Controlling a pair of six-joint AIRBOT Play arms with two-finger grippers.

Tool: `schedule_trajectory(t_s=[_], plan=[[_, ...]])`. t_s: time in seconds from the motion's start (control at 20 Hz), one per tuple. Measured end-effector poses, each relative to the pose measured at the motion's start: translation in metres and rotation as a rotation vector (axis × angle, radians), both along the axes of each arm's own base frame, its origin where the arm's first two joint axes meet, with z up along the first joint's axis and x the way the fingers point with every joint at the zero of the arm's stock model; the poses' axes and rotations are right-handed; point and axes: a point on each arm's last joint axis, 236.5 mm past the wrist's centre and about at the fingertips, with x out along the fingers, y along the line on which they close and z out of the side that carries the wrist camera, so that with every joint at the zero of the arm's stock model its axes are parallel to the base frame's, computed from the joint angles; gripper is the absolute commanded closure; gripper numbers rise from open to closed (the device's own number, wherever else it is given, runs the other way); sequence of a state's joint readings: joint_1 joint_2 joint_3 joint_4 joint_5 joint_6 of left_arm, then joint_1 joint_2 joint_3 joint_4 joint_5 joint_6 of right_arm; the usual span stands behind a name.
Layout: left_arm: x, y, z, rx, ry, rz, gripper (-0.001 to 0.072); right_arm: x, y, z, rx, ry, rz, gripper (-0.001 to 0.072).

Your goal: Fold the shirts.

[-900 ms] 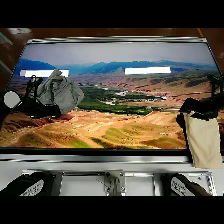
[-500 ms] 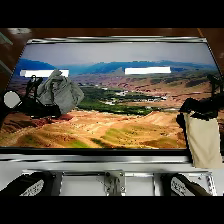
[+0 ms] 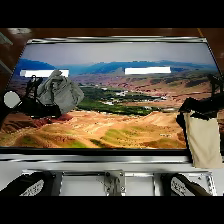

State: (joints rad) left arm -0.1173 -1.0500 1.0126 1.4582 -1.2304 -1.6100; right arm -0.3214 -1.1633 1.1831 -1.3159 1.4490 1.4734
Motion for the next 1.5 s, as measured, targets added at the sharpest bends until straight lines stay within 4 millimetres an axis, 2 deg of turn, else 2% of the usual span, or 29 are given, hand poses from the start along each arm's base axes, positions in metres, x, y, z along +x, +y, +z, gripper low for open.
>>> schedule_trajectory(t_s=[0.2, 0.6, 0.65, 0.75, 0.95, 1.05, 1.1, 1.3, 1.5], plan=[[0.0, -0.001, -0.003, -0.003, 0.009, -0.001, 0.0005, 0.008, 0.005, 0.003, 0.025, -0.033, -0.006, 0.0035], [0.003, -0.001, -0.007, -0.002, 0.012, 0.001, 0.0002, 0.01, 0.01, 0.005, 0.046, -0.043, -0.002, 0.0036], [0.011, 0.003, -0.007, 0.012, -0.005, 0.007, 0.0001, 0.01, 0.01, 0.005, 0.047, -0.046, -0.001, 0.0036], [0.035, 0.026, -0.006, 0.067, -0.038, 0.04, 0.0001, 0.013, 0.01, 0.005, 0.047, -0.058, -0.002, 0.0036], [0.102, 0.092, -0.002, 0.134, -0.051, 0.162, 0.0, 0.017, 0.012, 0.007, 0.053, -0.074, -0.002, 0.0036], [0.131, 0.119, -0.012, 0.136, -0.014, 0.204, -0.0002, 0.018, 0.012, 0.007, 0.054, -0.078, 0.0, 0.0035], [0.141, 0.127, -0.019, 0.131, 0.008, 0.214, -0.0002, 0.019, 0.012, 0.007, 0.053, -0.083, -0.001, 0.0036], [0.18, 0.133, -0.057, 0.088, 0.064, 0.222, -0.0002, 0.021, 0.011, 0.008, 0.051, -0.094, -0.005, 0.0035], [0.2, 0.118, -0.093, 0.03, 0.102, 0.198, -0.0003, 0.027, 0.009, 0.009, 0.044, -0.118, -0.012, 0.0036]])
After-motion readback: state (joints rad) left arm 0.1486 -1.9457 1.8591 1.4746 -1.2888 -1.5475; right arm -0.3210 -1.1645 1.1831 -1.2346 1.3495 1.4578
